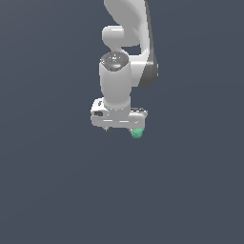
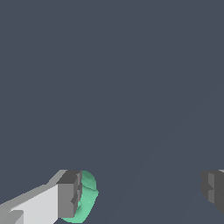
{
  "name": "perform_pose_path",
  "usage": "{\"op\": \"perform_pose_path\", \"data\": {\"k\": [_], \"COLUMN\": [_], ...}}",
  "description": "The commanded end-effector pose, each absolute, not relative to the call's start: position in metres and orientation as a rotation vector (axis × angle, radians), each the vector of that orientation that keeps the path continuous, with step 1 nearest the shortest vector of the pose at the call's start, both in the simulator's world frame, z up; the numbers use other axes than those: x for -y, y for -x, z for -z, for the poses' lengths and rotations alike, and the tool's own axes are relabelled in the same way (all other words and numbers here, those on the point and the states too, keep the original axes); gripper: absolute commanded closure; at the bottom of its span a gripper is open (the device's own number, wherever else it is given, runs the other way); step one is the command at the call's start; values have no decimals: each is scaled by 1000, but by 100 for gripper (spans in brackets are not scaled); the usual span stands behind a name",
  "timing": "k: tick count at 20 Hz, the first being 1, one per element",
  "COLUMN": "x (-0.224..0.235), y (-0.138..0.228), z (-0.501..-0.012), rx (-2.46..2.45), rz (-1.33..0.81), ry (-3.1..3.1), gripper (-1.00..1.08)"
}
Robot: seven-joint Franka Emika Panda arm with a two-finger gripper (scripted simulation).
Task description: Pick up the object and move it to a goal position.
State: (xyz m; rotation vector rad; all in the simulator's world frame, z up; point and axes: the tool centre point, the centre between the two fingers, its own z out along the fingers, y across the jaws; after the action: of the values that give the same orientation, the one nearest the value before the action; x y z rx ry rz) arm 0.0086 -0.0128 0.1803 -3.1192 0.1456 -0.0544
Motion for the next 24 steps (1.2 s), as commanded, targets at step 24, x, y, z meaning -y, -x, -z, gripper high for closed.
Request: {"op": "perform_pose_path", "data": {"k": [24], "x": [23], "y": [4], "z": [-163], "rx": [-228], "rz": [11], "ry": [3107], "gripper": [-92]}}
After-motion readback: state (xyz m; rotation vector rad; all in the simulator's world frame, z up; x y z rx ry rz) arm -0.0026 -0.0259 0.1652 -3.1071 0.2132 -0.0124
